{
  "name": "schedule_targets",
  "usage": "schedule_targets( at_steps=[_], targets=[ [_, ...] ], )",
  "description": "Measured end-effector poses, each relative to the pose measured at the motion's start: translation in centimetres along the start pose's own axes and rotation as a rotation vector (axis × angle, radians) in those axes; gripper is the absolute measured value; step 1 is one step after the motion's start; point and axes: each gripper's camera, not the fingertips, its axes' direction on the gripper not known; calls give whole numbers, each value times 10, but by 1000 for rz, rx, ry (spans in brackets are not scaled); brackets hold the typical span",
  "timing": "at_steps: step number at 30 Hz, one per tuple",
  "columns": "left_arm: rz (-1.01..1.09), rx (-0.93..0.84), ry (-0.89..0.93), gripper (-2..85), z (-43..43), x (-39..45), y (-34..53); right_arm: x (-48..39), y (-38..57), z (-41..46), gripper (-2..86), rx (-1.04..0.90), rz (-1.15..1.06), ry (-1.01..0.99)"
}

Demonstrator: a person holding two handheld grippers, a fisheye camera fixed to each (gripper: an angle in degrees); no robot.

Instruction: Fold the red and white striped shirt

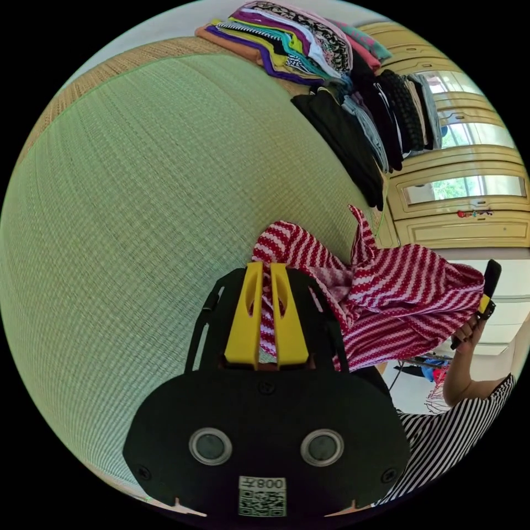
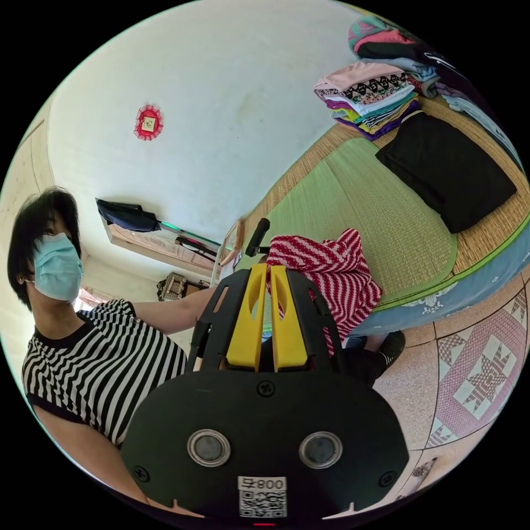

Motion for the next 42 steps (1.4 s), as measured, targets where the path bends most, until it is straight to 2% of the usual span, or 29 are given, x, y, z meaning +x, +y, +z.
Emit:
schedule_targets(
  at_steps=[11,18,29,35,42],
  targets=[
    [-15,348,177,21,-145,134,102,2,21,4,7,20,-81,9],
    [13,552,212,19,-229,239,187,-12,51,-3,7,63,-157,0],
    [123,1004,158,17,-378,440,346,-65,96,-21,7,120,-397,-17],
    [204,1174,127,17,-433,542,425,-95,125,-33,6,167,-534,-97],
    [299,1283,49,17,-476,653,495,-121,161,-44,6,193,-652,-137]
  ],
)
